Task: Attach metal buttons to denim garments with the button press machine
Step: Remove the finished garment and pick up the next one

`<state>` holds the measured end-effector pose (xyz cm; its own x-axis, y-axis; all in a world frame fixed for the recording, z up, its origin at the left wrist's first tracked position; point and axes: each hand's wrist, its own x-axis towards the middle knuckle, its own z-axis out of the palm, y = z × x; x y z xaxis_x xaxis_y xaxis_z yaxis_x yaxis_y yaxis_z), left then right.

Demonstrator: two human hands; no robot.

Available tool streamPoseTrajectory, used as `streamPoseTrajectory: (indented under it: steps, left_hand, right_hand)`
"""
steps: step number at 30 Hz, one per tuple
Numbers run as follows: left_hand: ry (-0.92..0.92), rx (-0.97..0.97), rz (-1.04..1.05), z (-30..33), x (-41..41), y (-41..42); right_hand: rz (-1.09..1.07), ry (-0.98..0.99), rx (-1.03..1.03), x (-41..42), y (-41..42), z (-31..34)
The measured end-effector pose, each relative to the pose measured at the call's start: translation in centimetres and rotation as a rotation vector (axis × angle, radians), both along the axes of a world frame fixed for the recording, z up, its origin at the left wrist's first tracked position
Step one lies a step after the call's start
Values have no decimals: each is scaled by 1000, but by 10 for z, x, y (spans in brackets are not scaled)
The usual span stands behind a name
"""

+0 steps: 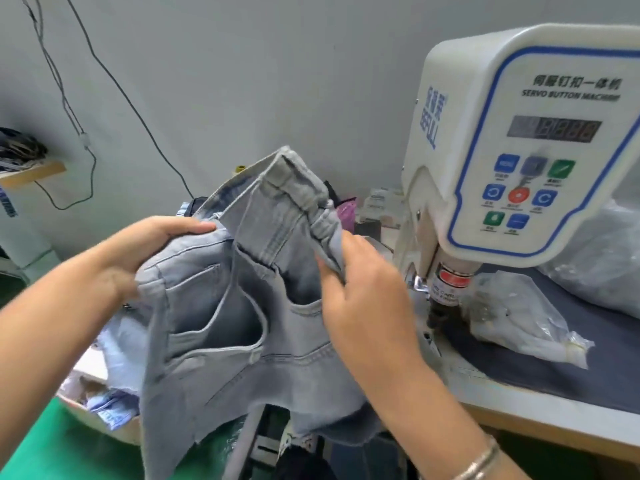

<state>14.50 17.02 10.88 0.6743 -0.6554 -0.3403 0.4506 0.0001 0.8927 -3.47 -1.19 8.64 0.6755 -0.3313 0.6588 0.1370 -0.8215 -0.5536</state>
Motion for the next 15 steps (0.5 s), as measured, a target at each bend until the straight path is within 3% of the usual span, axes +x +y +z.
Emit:
streamPoseTrajectory:
  steps: [2, 5, 7, 9, 12, 14, 15]
  left_hand:
    - [36, -121, 15, -1, -14, -8]
    - [-63, -366, 76, -6, -32, -27]
    - [7, -453, 150, -10, -41, -31]
    - [22, -432, 69, -12, -54, -32]
    - [-363, -161, -22, -23, -75, -48]
    - [-564, -24, 242, -26, -83, -56]
    - [-558, -26, 332, -25, -82, -56]
  right_hand:
    - [96, 105, -38, 4, 24, -2]
    - [342, 358, -12, 15, 55, -16]
    - [387, 393, 67, 24, 59, -21]
    - [355, 344, 252, 32, 52, -20]
    - [458, 345, 373, 35, 44, -19]
    - [645, 426, 340, 26, 44, -23]
    - [693, 472, 301, 19, 40, -27]
